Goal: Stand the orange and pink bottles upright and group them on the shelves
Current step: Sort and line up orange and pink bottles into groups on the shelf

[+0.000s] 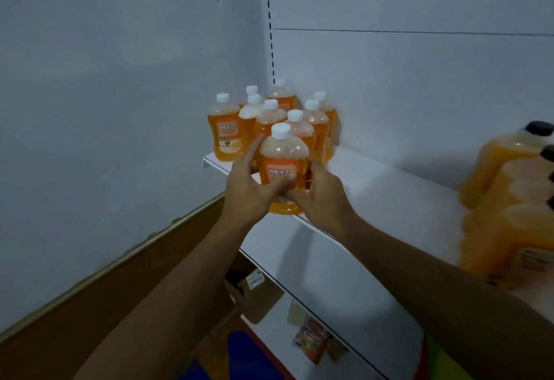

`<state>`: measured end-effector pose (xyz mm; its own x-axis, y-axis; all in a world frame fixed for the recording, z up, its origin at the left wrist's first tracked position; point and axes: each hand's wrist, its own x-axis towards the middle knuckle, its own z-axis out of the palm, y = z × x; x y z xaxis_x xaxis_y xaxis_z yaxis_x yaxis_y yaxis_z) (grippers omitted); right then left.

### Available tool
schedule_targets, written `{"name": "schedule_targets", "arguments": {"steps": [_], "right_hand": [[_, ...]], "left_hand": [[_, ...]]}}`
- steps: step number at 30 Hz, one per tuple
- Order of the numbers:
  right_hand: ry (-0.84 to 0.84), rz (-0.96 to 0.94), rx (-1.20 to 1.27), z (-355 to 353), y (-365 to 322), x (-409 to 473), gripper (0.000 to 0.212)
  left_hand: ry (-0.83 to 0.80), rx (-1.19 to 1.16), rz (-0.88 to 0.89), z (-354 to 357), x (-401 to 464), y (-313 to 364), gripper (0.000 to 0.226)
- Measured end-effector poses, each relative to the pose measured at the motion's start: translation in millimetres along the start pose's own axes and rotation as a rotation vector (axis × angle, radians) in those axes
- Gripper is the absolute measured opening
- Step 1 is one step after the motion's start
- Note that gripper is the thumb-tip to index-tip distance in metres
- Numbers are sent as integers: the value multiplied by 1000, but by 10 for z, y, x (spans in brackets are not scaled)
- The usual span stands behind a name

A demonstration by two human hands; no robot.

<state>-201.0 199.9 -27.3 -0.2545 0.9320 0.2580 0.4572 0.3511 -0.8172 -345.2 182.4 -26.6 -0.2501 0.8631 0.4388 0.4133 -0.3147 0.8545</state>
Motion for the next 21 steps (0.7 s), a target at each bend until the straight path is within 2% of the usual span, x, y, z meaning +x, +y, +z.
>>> {"name": "schedule_targets", "arguments": {"steps": [6,13,21], "right_hand": [[146,1,-41,366,98,575,84],[221,51,-354,468,192,669,88],[257,83,-290,530,242,775,89]], "left_hand": [[-47,20,28,-101,574,-375,73],[-127,10,15,-91,730,-546,75],[-133,41,-26,-42,850,-592,70]]}}
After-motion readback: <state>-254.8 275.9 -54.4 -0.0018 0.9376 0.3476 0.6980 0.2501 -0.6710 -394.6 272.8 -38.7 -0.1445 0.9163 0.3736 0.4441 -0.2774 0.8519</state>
